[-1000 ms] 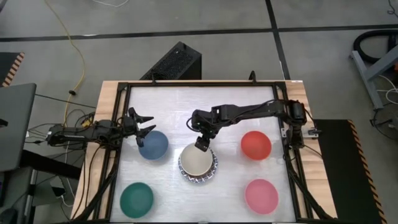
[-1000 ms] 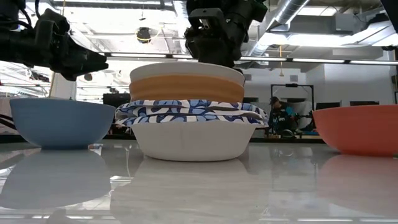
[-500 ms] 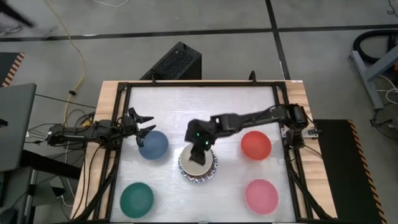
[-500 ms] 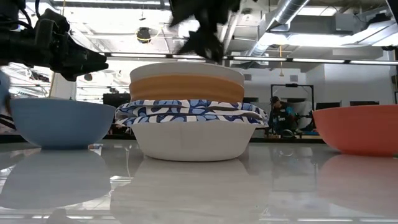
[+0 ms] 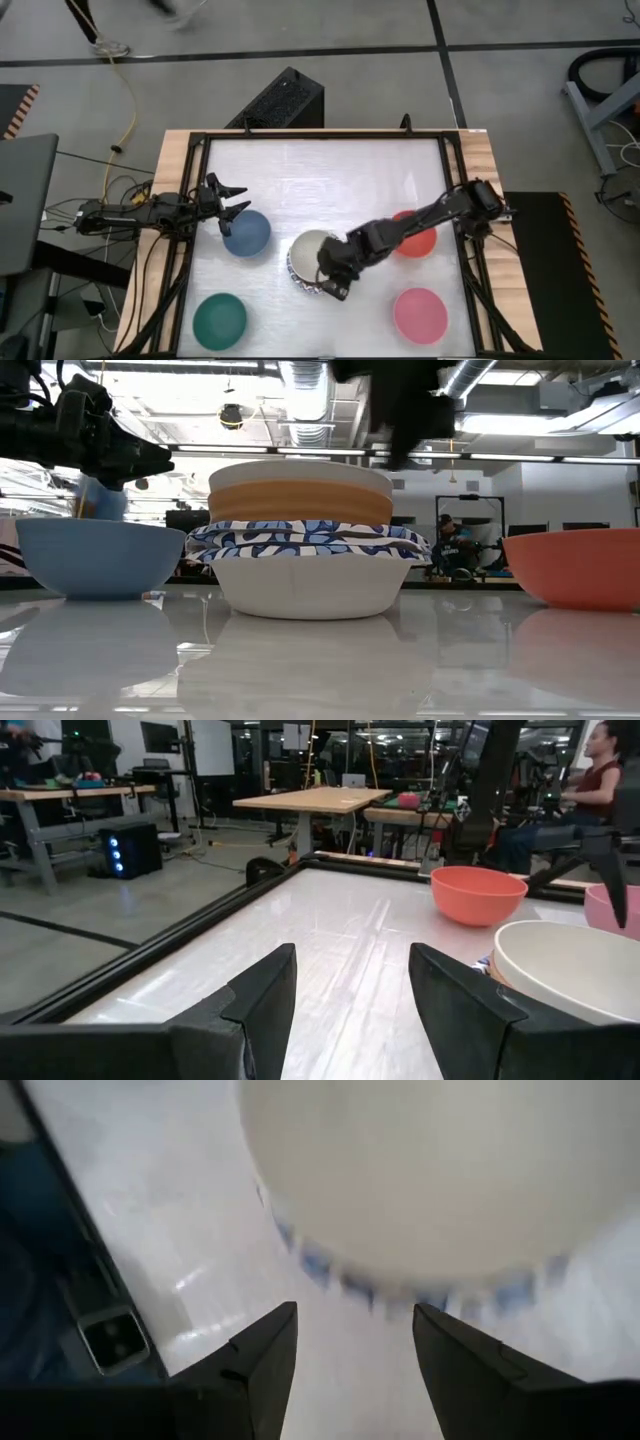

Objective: Nest bowls inside each other by size order
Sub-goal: Stack the red bowl into the white bowl

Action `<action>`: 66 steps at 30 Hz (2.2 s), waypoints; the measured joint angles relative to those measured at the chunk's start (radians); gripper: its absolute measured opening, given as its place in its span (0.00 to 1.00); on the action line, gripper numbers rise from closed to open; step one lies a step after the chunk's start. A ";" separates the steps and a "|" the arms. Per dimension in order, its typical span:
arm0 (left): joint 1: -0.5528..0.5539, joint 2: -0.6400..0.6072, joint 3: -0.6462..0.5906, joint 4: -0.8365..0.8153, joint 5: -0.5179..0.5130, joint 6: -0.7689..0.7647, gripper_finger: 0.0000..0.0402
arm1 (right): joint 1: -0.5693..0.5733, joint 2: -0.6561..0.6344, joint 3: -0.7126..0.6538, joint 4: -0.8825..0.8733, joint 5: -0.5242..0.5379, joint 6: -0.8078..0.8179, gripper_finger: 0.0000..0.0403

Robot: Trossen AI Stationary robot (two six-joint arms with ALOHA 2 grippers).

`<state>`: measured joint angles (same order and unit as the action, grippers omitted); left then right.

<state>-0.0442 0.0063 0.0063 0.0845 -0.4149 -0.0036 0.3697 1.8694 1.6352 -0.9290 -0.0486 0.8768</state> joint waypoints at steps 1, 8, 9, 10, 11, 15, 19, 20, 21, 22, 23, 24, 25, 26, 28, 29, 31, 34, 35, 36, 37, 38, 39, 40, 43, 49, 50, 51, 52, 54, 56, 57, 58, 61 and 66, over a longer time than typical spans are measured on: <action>0.000 0.000 0.000 0.000 0.000 0.000 0.46 | 0.025 0.000 0.000 -0.029 0.000 0.041 0.54; 0.000 0.000 0.000 0.000 0.000 0.000 0.46 | 0.181 0.000 0.000 -0.254 0.106 0.415 0.54; 0.000 0.000 0.000 0.000 0.000 0.000 0.46 | 0.200 0.000 0.000 -0.314 0.134 0.487 0.54; 0.000 0.000 0.000 0.000 0.000 0.000 0.46 | 0.216 0.000 0.000 -0.370 0.161 0.561 0.54; 0.000 0.000 0.000 0.000 0.000 0.000 0.46 | 0.230 0.000 0.000 -0.417 0.182 0.627 0.54; 0.000 0.000 0.000 0.000 0.000 0.000 0.46 | 0.254 0.001 0.000 -0.555 0.190 0.776 0.54; 0.000 0.000 0.000 0.000 0.000 0.000 0.46 | 0.231 0.000 0.000 -0.600 0.190 0.725 0.54; 0.000 0.000 0.000 0.000 0.000 0.000 0.46 | 0.219 0.001 0.000 -0.601 0.190 0.693 0.54; 0.000 0.000 0.000 0.000 0.000 0.000 0.46 | 0.205 0.001 0.000 -0.601 0.190 0.657 0.54; 0.000 0.000 0.000 0.000 0.000 0.000 0.46 | 0.190 0.001 0.000 -0.602 0.190 0.615 0.54; 0.000 0.000 0.000 0.000 0.000 0.000 0.46 | 0.175 0.001 0.000 -0.603 0.194 0.564 0.54; 0.000 0.000 0.000 0.000 0.000 0.000 0.46 | 0.160 0.001 0.000 -0.605 0.207 0.509 0.54; 0.000 0.000 0.000 0.000 0.000 0.000 0.46 | 0.145 0.001 0.000 -0.608 0.231 0.455 0.54; 0.000 0.000 0.000 0.000 0.000 0.000 0.46 | 0.129 0.001 0.000 -0.615 0.261 0.407 0.54; 0.000 0.000 0.000 0.000 0.000 0.000 0.46 | 0.102 0.001 0.000 -0.638 0.320 0.333 0.54; 0.000 0.000 0.000 0.000 0.000 0.000 0.46 | 0.087 0.000 -0.002 -0.644 0.337 0.301 0.54; 0.000 0.000 0.000 0.000 0.000 0.000 0.46 | 0.062 -0.022 -0.025 -0.632 0.340 0.230 0.54; 0.000 0.000 0.000 0.000 0.000 0.000 0.46 | 0.043 -0.084 -0.068 -0.640 0.340 0.199 0.54; 0.000 0.000 0.000 0.000 0.000 0.000 0.46 | 0.042 -0.111 -0.086 -0.644 0.340 0.201 0.54; 0.000 0.000 0.000 0.000 0.000 0.000 0.46 | 0.044 -0.144 -0.107 -0.637 0.340 0.209 0.54; 0.000 0.000 0.000 0.000 0.000 0.000 0.46 | 0.050 -0.180 -0.132 -0.623 0.346 0.227 0.54; 0.000 0.000 0.000 0.000 0.000 0.000 0.46 | 0.058 -0.219 -0.156 -0.615 0.365 0.255 0.54; 0.000 0.000 0.000 0.000 0.000 0.000 0.46 | 0.074 -0.262 -0.184 -0.594 0.397 0.292 0.54; 0.000 0.000 0.000 0.000 0.000 0.000 0.46 | 0.091 -0.308 -0.221 -0.566 0.433 0.329 0.54; 0.000 0.000 0.000 0.000 0.000 0.000 0.46 | 0.136 -0.429 -0.333 -0.475 0.491 0.462 0.54; 0.000 0.000 0.000 0.000 0.000 0.000 0.46 | 0.183 -0.558 -0.539 -0.368 0.470 0.649 0.54; 0.000 0.000 0.000 0.000 0.000 0.000 0.46 | 0.181 -0.561 -0.563 -0.342 0.452 0.645 0.54; 0.000 0.000 0.000 0.000 0.000 0.000 0.46 | 0.176 -0.561 -0.584 -0.315 0.437 0.629 0.54; 0.000 0.000 0.000 0.000 0.000 0.000 0.46 | 0.170 -0.555 -0.597 -0.297 0.427 0.606 0.54; 0.000 0.000 0.000 0.000 0.000 0.000 0.46 | 0.161 -0.542 -0.612 -0.274 0.419 0.559 0.54; 0.000 0.000 0.000 0.000 0.000 0.000 0.46 | 0.148 -0.523 -0.616 -0.262 0.419 0.524 0.54; 0.000 0.000 0.000 0.000 0.000 0.000 0.46 | 0.142 -0.513 -0.618 -0.258 0.418 0.510 0.54; 0.000 0.000 0.000 0.000 0.000 0.000 0.46 | 0.134 -0.502 -0.618 -0.257 0.417 0.497 0.54; 0.000 0.000 0.000 0.000 0.000 0.000 0.46 | 0.110 -0.475 -0.620 -0.254 0.406 0.448 0.54; 0.000 0.000 0.000 0.000 0.000 0.000 0.46 | 0.063 -0.448 -0.620 -0.181 0.328 0.338 0.54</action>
<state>-0.0441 0.0063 0.0063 0.0845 -0.4148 -0.0040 0.4327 1.4212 1.0157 -1.1103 0.2790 1.2152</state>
